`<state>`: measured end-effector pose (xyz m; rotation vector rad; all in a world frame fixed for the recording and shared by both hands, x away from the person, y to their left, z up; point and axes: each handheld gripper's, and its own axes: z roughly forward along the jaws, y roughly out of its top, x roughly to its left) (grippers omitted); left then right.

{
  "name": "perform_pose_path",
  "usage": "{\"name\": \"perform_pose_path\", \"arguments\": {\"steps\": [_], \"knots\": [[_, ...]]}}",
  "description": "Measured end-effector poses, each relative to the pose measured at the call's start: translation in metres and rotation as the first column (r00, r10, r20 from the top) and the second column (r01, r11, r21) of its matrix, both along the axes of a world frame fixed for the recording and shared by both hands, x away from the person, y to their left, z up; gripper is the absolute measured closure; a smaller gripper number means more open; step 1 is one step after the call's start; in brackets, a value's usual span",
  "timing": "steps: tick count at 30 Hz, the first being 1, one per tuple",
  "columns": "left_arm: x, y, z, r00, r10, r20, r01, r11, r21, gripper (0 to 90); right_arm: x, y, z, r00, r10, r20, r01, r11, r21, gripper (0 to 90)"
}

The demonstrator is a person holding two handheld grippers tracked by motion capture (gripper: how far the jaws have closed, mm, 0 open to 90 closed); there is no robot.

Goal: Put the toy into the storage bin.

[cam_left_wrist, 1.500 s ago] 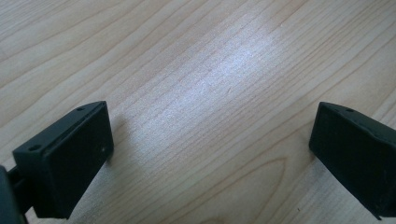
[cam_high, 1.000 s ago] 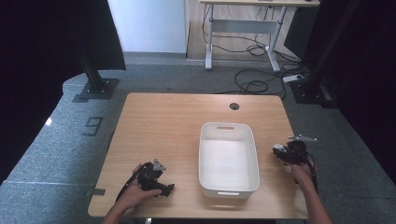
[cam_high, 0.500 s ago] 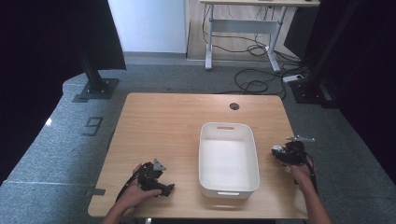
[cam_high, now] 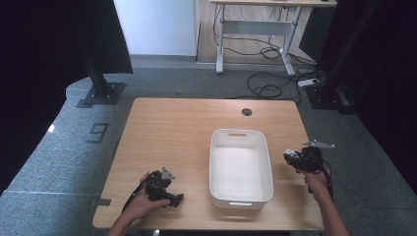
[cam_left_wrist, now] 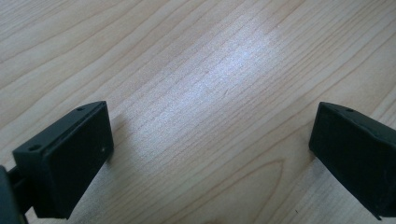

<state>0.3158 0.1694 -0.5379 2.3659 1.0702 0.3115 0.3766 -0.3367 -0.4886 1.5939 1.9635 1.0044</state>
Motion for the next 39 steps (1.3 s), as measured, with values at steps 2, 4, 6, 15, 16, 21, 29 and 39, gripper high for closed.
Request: {"name": "perform_pose_path", "arguments": {"steps": [2, 4, 6, 15, 16, 21, 29, 39], "knots": [[0.0, 0.0, 0.0, 1.0, 0.001, 0.0, -0.001, 1.0, 0.0, 0.0, -0.001, 0.004, 0.004, 0.9999, 0.011, 0.008, -0.011, 1.0, 0.006, 50.2], [0.0, 0.0, 0.0, 1.0, 0.0, 0.0, 0.0, 1.0, 0.0, 0.0, -0.002, 0.008, 0.007, 0.9996, 0.023, 0.017, -0.023, 1.0, 0.007, 50.3], [0.0, 0.0, 0.0, 1.0, 0.0, 0.0, 0.0, 1.0, 0.0, 0.0, -0.003, 0.011, 0.009, 0.9993, 0.03, 0.023, -0.03, 1.0, 0.009, 50.3], [0.0, 0.0, 0.0, 1.0, -0.002, -0.001, 0.002, 1.0, 0.001, 0.0, -0.008, 0.021, 0.023, 0.997, 0.06, 0.049, -0.062, 0.997, 0.04, 50.3], [0.0, 0.0, 0.0, 1.0, -0.001, -0.001, 0.001, 1.0, 0.001, 0.0, -0.008, 0.023, 0.024, 0.9967, 0.063, 0.051, -0.065, 0.997, 0.042, 50.3], [0.0, 0.0, 0.0, 1.0, -0.001, -0.001, 0.001, 1.0, 0.001, 0.0, -0.011, 0.03, 0.03, 0.9941, 0.083, 0.07, -0.086, 0.995, 0.046, 50.3], [0.0, 0.0, 0.0, 1.0, -0.001, 0.0, 0.001, 1.0, 0.0, 0.0, -0.014, 0.045, 0.039, 0.9882, 0.119, 0.096, -0.124, 0.991, 0.047, 50.3], [0.0, 0.0, 0.0, 1.0, -0.001, -0.001, 0.001, 1.0, 0.0, 0.0, -0.014, 0.059, 0.043, 0.9824, 0.153, 0.107, -0.159, 0.986, 0.048, 50.3]]}}
